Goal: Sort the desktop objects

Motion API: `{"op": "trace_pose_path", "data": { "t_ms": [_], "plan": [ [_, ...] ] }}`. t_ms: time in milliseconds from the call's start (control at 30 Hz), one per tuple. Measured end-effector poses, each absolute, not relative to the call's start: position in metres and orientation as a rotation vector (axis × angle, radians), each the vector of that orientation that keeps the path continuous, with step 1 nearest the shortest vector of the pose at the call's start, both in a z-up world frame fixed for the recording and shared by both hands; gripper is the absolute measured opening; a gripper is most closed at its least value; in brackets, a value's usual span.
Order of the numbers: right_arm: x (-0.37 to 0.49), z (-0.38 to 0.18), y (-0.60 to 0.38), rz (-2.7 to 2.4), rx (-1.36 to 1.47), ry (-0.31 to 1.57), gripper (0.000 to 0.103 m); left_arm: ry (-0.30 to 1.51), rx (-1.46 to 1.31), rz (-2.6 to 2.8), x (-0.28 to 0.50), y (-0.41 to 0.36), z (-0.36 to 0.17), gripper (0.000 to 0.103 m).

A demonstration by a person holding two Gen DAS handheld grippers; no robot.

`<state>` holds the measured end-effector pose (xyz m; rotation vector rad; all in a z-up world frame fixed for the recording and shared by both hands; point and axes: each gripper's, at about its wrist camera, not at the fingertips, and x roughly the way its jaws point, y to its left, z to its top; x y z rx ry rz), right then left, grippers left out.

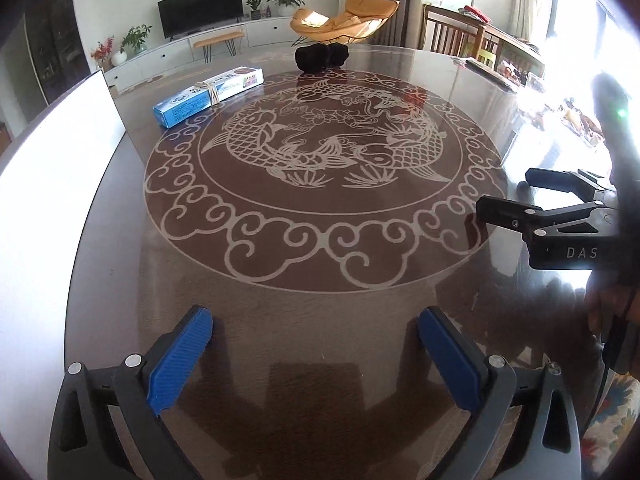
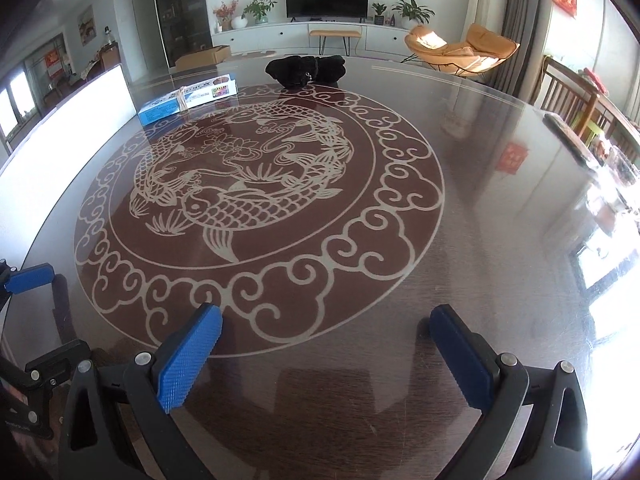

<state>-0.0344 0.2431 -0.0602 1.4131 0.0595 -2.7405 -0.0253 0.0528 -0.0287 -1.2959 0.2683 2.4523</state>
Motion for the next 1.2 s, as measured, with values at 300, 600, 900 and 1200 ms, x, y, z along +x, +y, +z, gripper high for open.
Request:
{"op": "trace_pose_path", "data": {
  "t_ms": [300,600,900,1200],
  "plan": [
    [-0.034,-0.060,0.243,-2.740,1.413,0.060,0.103,0.275,-1.284,2.445,-0.036,0.054,-0.029,0.103],
    [-0.034,-0.060,0.243,-2.740,1.413,0.060,0.103,0.454,-1.321,2.380,-0.112,0.046,-0.012,0.103],
    [-0.034,-0.060,0.243,-2.740,1.413,0.060,0.103,0.415,-1.313,2.451,-0.251,0.033,0.008,0.103],
    [-0.034,-0.060,0.243,-2.740,1.413,0.060,0.103,0.398,-1.363,2.437,-0.321,0.044,-0.021,0.103]
  ]
}}
